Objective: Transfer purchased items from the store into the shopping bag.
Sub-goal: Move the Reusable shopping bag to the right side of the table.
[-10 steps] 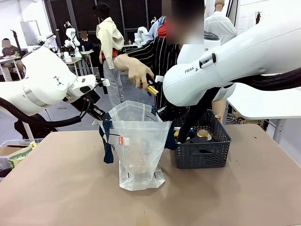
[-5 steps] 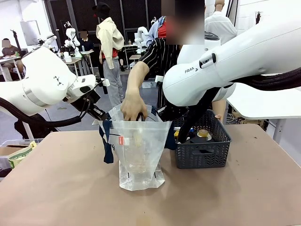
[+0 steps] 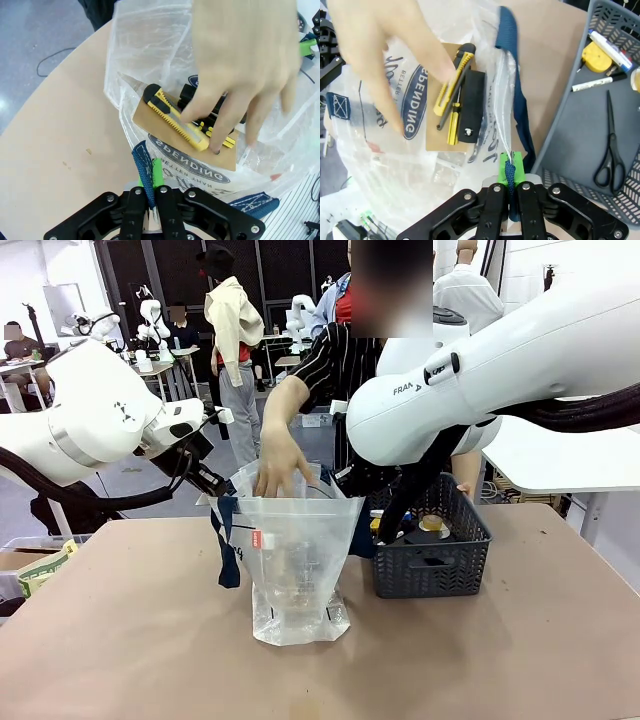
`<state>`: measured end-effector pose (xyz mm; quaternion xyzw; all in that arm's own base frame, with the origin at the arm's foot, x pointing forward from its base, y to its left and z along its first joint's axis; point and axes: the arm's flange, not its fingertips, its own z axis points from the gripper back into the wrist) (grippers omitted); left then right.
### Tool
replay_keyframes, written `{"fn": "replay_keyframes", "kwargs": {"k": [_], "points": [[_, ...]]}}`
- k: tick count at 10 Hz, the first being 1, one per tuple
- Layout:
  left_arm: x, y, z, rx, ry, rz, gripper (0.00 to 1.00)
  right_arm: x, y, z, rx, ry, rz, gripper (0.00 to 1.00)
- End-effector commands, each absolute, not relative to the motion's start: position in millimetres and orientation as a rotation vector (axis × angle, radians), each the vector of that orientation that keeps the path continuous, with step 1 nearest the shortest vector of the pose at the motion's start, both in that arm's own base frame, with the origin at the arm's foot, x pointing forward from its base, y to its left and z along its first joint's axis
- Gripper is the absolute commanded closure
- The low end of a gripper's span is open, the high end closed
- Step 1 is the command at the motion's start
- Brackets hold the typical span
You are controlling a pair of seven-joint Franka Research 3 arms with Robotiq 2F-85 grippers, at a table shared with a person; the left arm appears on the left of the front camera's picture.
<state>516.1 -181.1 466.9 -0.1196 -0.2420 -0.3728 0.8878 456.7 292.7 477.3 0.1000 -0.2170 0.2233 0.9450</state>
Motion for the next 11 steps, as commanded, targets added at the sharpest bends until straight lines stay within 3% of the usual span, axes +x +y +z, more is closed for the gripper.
{"fn": "replay_keyframes", "kwargs": {"k": [1, 11], "points": [[515.6, -179.2, 469.8, -0.242, -0.506, -0.773, 1.0, 452.3, 289.9, 474.7, 0.208, -0.435, 0.446, 1.0], [515.6, -179.2, 469.8, -0.242, -0.506, -0.773, 1.0, 452.3, 289.9, 474.7, 0.208, -0.435, 0.446, 1.0]]}}
